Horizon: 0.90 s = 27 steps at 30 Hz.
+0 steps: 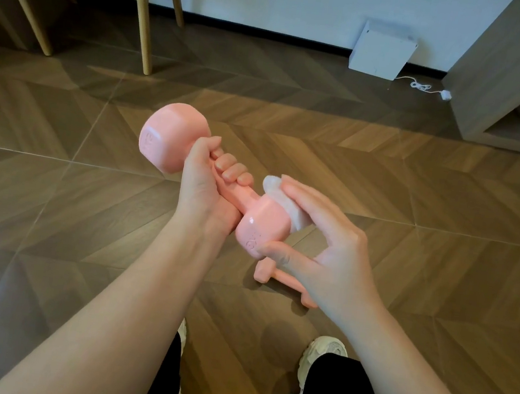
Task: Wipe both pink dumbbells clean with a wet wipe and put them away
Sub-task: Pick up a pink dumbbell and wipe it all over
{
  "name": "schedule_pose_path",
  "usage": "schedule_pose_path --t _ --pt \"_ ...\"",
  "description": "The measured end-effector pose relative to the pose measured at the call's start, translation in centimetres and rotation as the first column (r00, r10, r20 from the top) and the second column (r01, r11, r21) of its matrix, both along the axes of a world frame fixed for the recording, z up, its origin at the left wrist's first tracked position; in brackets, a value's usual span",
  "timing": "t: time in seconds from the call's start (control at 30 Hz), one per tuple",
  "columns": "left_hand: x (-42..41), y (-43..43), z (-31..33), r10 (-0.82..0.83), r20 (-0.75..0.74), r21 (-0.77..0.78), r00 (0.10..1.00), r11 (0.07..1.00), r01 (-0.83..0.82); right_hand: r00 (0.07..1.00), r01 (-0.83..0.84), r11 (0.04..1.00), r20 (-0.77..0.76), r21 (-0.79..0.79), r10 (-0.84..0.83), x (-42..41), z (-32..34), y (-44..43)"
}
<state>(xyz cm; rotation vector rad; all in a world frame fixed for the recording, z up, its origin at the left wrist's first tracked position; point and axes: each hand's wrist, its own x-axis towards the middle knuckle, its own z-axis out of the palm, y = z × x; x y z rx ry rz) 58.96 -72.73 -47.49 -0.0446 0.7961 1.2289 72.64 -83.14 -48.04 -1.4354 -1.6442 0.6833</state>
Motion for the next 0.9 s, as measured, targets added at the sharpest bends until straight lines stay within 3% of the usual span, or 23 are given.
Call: schedule_pose_path --t 0.07,0.2,0.3,0.37,0.43,0.53,0.6,0.63,0.77,0.8,0.9 --pt "-0.1 0.0 0.0 -0.005 -0.019 0.009 1.0 1.0 0.005 1.0 0.002 0.998 -0.024 -0.065 -0.004 0.0 0.2 0.0" --pt "-0.1 -0.1 0.2 0.006 -0.036 0.025 0.999 1.0 -0.005 0.982 -0.039 0.999 0.184 -0.004 0.039 -0.7 -0.5 0.0" --pt "0.0 -0.2 0.1 0.05 -0.001 0.01 0.999 0.999 -0.05 0.983 0.0 1.0 0.186 -0.003 0.0 -1.2 -1.0 0.2" --pt "0.0 -0.3 0.1 0.061 0.046 0.014 0.997 0.998 -0.061 0.996 0.059 0.998 0.072 -0.038 -0.056 -1.3 -0.8 0.4" --pt "0.1 -0.3 0.0 0.06 0.098 0.026 0.993 0.998 -0.063 0.987 0.074 0.983 -0.126 -0.168 -0.096 -0.9 -0.6 0.5" --pt "0.3 -0.2 0.1 0.053 0.097 0.058 0.994 0.997 -0.059 0.929 -0.055 0.94 -0.363 -0.338 -0.076 -0.4 -1.2 0.7" --pt "0.4 -0.2 0.2 0.022 0.079 0.067 0.997 0.997 -0.027 0.899 -0.088 0.932 -0.432 -0.351 -0.077 -0.5 -1.3 0.3" --pt "0.3 -0.2 0.2 -0.002 0.074 0.067 0.997 0.998 -0.003 0.911 -0.061 0.949 -0.406 -0.31 -0.074 -0.6 -1.1 0.1" --pt "0.2 -0.2 0.2 -0.004 0.075 0.039 0.997 0.999 0.001 0.999 0.049 0.999 -0.012 0.019 -0.048 -0.3 0.4 -0.1" --pt "0.2 -0.2 0.1 0.004 0.072 0.027 0.997 1.0 -0.006 0.999 0.039 0.998 0.015 0.04 -0.04 -0.1 0.3 0.0" --pt "0.0 -0.1 0.0 0.007 0.042 0.016 0.999 1.0 -0.008 0.998 -0.018 0.99 -0.055 -0.139 0.01 0.0 -0.1 0.2"
